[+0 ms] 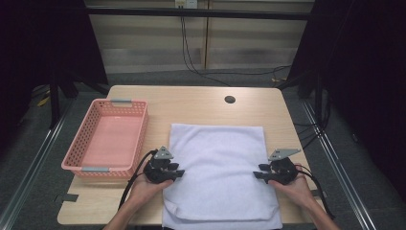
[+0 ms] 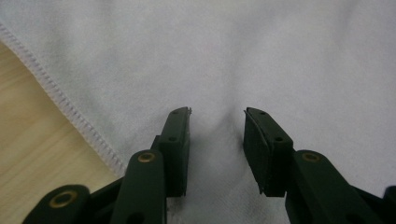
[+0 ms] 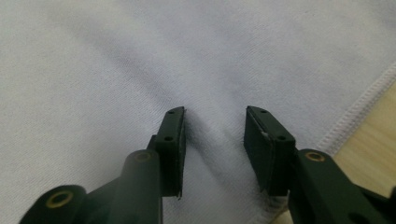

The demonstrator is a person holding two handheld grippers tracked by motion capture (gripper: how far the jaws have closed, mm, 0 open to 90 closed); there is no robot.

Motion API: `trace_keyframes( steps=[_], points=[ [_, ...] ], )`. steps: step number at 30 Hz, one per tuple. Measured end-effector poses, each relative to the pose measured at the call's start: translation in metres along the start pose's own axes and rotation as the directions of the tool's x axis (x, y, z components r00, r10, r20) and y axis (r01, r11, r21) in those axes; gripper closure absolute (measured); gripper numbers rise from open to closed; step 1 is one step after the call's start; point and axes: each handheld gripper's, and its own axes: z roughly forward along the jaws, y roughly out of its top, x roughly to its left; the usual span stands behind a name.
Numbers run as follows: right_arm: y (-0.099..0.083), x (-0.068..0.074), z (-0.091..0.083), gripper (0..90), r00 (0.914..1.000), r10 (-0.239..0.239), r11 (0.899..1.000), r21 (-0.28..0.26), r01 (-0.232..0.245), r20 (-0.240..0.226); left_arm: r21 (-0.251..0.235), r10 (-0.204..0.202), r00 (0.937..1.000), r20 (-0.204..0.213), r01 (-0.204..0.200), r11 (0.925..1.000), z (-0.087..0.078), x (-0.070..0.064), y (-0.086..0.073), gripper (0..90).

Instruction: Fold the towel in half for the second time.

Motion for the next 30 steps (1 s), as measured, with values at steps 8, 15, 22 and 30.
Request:
trace_keyframes(
  steps=[8, 15, 22, 30],
  points=[
    [-0.022, 0.011, -0.021, 64.0, 0.9997, 0.004, 1.0, 0.014, -0.003, -0.025, 0.026, 0.024, 0.9983, 0.054, -0.025, 0.9993, -0.008, -0.022, -0.01, 61.7],
    [-0.038, 0.022, -0.039, 63.9, 0.9964, 0.014, 0.998, 0.054, -0.009, -0.084, 0.053, 0.039, 0.9922, 0.118, -0.045, 0.9976, -0.017, -0.043, -0.02, 61.3],
    [-0.038, 0.026, -0.044, 61.0, 0.9959, 0.033, 0.998, 0.054, -0.029, -0.084, 0.041, 0.046, 0.9906, 0.128, -0.052, 0.9978, -0.019, -0.041, -0.009, 55.9],
    [0.019, -0.038, -0.041, 62.9, 0.9944, 0.098, 0.986, -0.137, -0.091, 0.04, -0.045, -0.015, 0.9988, 0.047, 0.017, 0.9989, 0.003, 0.012, 0.045, 55.0]
  ],
)
